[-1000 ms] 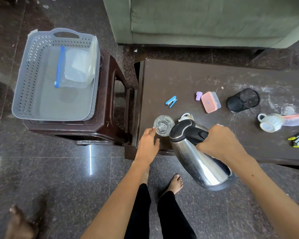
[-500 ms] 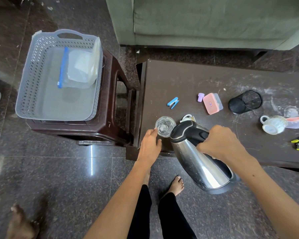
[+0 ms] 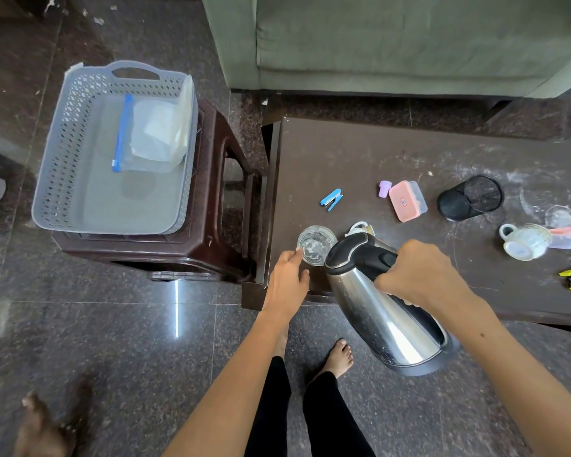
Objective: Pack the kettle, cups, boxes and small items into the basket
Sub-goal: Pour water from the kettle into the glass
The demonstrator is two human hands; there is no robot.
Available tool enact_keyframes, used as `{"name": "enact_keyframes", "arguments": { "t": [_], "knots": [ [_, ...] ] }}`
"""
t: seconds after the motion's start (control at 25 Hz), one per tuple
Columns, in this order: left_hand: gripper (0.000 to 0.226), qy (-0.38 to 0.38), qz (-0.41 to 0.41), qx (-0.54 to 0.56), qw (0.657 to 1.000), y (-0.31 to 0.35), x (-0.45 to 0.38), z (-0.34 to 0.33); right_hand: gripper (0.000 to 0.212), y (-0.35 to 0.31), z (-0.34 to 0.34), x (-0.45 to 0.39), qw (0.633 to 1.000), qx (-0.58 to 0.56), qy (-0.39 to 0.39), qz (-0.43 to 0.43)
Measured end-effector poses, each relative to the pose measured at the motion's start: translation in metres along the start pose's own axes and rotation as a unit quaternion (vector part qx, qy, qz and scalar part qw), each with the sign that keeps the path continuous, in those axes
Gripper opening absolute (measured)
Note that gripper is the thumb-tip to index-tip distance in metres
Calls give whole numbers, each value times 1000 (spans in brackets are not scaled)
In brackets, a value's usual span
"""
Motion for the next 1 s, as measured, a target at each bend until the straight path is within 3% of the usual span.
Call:
{"name": "enact_keyframes", "arguments": {
  "t": [0.68,1.0],
  "knots": [
    [45,-3,11,-8,1000,1,-1,0,15,-8,3,0,1000,7,-6,9],
    [44,4,8,-1,1000,2,0,1,22,-1,2,4,1000,-4,11,19]
  ]
}}
Point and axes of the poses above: each hand's wrist, its own x-axis away from the middle knuckle, its own z-axis out of the back of the hand, y = z × x, the point moved 5 cm from there along -x, towards the middle knuckle, and after that the axes turned 13 degrees about -y, right-handed, at the moved point
